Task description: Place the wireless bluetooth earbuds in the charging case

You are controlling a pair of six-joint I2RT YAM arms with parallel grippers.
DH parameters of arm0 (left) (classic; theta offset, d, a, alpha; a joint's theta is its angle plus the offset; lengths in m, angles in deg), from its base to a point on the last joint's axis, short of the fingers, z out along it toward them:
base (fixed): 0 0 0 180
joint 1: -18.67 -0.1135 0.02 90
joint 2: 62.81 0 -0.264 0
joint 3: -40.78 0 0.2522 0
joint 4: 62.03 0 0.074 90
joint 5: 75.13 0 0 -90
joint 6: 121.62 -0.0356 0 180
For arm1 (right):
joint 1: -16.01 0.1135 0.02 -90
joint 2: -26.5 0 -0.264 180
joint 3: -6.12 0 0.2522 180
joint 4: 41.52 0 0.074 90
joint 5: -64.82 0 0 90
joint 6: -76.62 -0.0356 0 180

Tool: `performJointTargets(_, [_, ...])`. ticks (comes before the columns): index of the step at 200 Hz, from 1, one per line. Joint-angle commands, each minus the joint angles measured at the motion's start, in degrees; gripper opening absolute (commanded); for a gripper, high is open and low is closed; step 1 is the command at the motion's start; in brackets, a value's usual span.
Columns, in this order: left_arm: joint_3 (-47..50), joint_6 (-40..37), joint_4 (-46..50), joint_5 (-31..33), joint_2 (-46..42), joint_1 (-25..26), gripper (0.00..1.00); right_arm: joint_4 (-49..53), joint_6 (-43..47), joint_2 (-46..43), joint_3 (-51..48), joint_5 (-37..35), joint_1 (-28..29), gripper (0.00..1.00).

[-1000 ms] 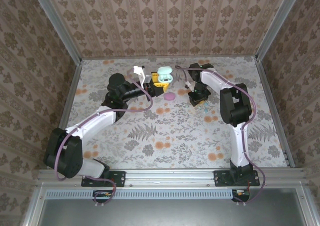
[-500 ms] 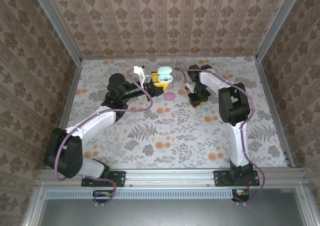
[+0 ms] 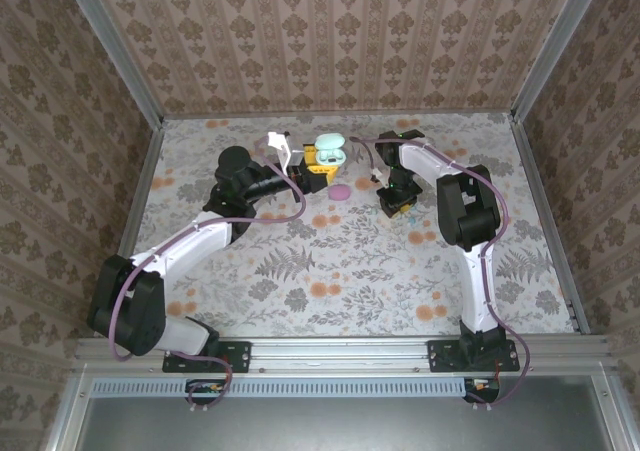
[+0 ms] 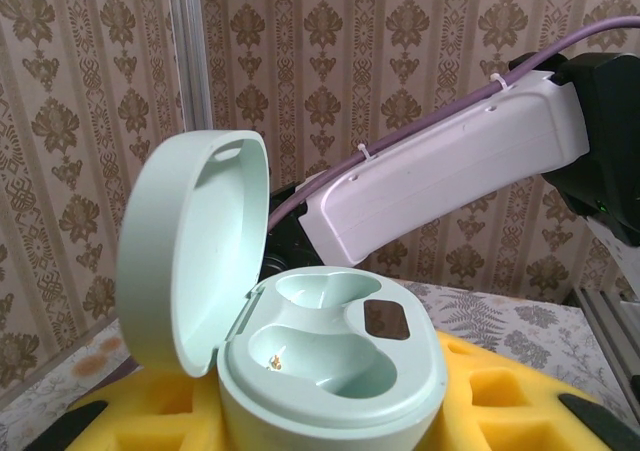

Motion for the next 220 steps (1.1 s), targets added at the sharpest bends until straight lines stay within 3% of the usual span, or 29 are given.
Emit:
performJointTargets(1, [-0.50, -1.15, -0.23, 0.09, -0.71, -0.24, 0.26, 1.52, 0.44, -0.96, -0.91, -0.14, -0.35, 0.32])
performJointTargets(149, [-0.29, -1.16, 0.02, 0.21, -0.97, -0.20, 0.26, -0.12, -4.23, -0.53, -2.07, 0.95, -1.22, 0.27])
performJointTargets(189, [-0.23, -1.28, 0.21, 0.29, -1.19, -0.33, 0.26, -1.07, -5.65, -1.51, -2.72, 1.37, -1.21, 0.21])
performJointTargets(220, [-0.14, -1.42, 0.26, 0.52, -1.15, -0.29, 0.26, -1.23, -7.71, -5.24, -2.08, 7.02, -1.54, 0.21])
